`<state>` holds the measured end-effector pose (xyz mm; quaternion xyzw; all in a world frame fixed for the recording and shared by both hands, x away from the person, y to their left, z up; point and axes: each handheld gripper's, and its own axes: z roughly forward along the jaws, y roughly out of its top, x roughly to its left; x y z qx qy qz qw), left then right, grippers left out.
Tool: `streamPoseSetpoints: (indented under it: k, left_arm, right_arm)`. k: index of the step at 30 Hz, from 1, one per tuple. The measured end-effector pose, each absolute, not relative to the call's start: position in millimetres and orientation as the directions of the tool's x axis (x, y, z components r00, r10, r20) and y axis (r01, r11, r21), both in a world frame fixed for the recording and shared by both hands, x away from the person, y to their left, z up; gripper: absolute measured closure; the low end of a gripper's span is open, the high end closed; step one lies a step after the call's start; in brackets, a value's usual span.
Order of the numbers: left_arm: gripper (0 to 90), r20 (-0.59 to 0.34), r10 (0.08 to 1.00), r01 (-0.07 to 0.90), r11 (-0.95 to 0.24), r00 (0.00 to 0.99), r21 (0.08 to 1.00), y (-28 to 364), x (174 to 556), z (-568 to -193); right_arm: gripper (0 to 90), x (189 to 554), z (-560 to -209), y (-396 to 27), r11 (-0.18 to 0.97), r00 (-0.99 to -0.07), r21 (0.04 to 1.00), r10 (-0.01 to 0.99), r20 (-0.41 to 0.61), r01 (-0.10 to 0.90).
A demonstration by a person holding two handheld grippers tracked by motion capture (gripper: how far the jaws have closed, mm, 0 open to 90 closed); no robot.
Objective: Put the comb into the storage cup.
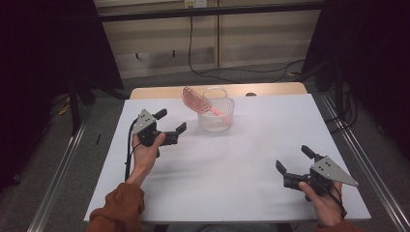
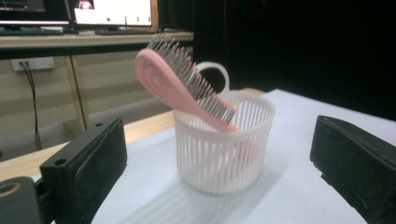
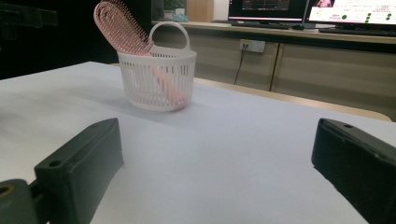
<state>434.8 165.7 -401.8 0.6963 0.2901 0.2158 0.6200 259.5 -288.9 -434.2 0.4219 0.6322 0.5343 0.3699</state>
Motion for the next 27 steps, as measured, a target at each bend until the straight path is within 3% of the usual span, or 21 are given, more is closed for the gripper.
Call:
streamPoseSetpoints:
  k: [17,27]
  left_arm:
    - [3.7,-0.044,0.767,0.142,-0.061,0.640,0.988,196.0,405.5,-405.5]
    - [3.5,-0.030,0.768,0.130,-0.071,0.640,0.989,206.8,386.8,-410.8]
  right_arm:
    - [1.1,259.6,-434.0,-289.7,0.070,-0.353,0.989,0.935,-0.020,0.132]
    - [1.1,259.4,-434.1,-289.8,0.068,-0.351,0.989,0.936,-0.017,0.134]
